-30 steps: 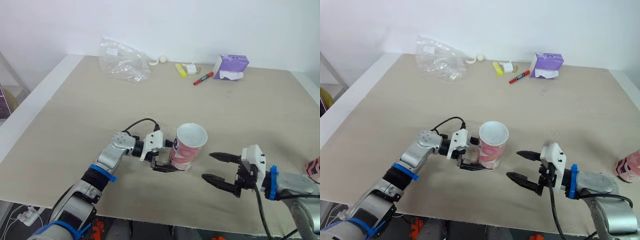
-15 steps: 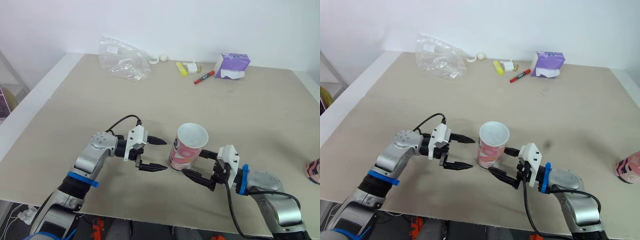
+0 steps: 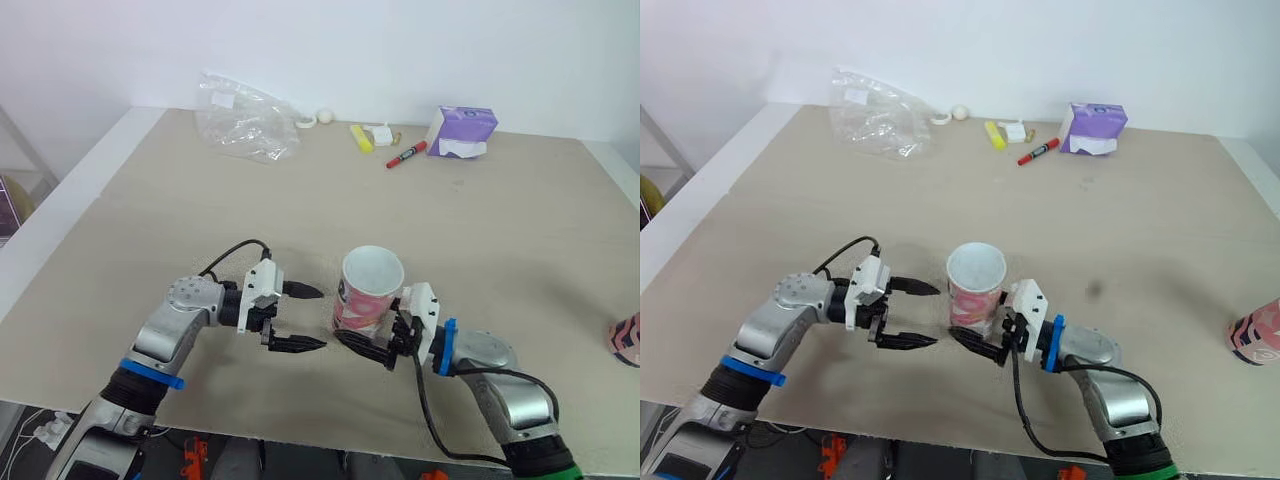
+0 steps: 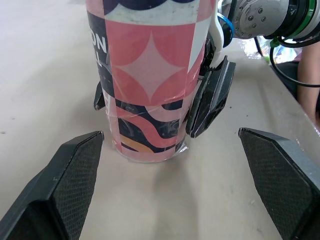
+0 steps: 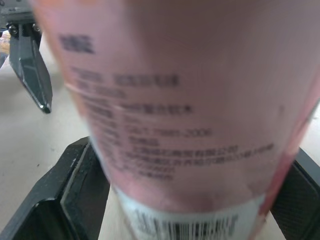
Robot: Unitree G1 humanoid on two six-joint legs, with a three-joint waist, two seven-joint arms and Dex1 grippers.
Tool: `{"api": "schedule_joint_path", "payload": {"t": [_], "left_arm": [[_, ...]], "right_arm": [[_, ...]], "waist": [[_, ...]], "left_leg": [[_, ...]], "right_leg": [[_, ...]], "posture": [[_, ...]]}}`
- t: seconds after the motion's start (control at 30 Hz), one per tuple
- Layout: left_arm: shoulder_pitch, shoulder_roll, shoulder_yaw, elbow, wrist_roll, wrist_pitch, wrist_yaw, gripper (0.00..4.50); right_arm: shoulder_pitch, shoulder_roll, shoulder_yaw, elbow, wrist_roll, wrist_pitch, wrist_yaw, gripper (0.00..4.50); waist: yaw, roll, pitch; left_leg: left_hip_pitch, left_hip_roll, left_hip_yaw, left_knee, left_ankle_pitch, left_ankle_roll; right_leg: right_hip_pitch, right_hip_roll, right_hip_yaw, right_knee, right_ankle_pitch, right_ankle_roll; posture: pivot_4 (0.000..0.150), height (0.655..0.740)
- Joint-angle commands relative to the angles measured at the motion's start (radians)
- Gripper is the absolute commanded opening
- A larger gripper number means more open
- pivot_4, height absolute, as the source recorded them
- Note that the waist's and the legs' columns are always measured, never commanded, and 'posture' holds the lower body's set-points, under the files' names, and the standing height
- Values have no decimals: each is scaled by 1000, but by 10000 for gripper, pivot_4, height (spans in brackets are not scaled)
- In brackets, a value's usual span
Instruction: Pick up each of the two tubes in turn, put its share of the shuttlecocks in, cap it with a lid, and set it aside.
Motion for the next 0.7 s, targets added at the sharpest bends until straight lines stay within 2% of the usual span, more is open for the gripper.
{"api": "schedule_joint_path", "payload": {"t": [0.03, 0.23, 0.3, 0.37, 0.7], "left_arm": [[-6, 11, 10, -27, 5, -31, 6, 45000], [-14, 6, 12, -20, 12, -41, 23, 45000], [-13, 5, 12, -20, 13, -43, 28, 45000], [-12, 5, 12, -20, 13, -45, 33, 45000], [-15, 3, 13, -8, 19, -54, 46, 45000]], "right_arm": [[-38, 31, 13, 23, -9, -35, -12, 44695], [-45, 35, 28, 42, -16, -51, 5, 44695], [-44, 29, 26, 49, -17, -55, 9, 40634], [-45, 26, 21, 51, -17, -58, 5, 33783], [-25, -5, 0, 9, -7, -50, -10, 33783]], "waist": [[0, 0, 0], [0, 0, 0], [0, 0, 0], [0, 0, 0], [1, 0, 0]], "left_leg": [[0, 0, 0, 0, 0, 0], [0, 1, 0, 0, 0, 0], [0, 1, 0, 0, 0, 0], [0, 1, 0, 0, 0, 0], [0, 1, 0, 0, 0, 0]], "right_leg": [[0, 0, 0, 0, 0, 0], [0, 1, 0, 0, 0, 0], [0, 1, 0, 0, 0, 0], [0, 1, 0, 1, 0, 0], [1, 2, 0, 1, 0, 0]], "posture": [[1500, 7400], [1500, 7400], [1500, 7400], [1500, 7400], [1500, 7400]]}}
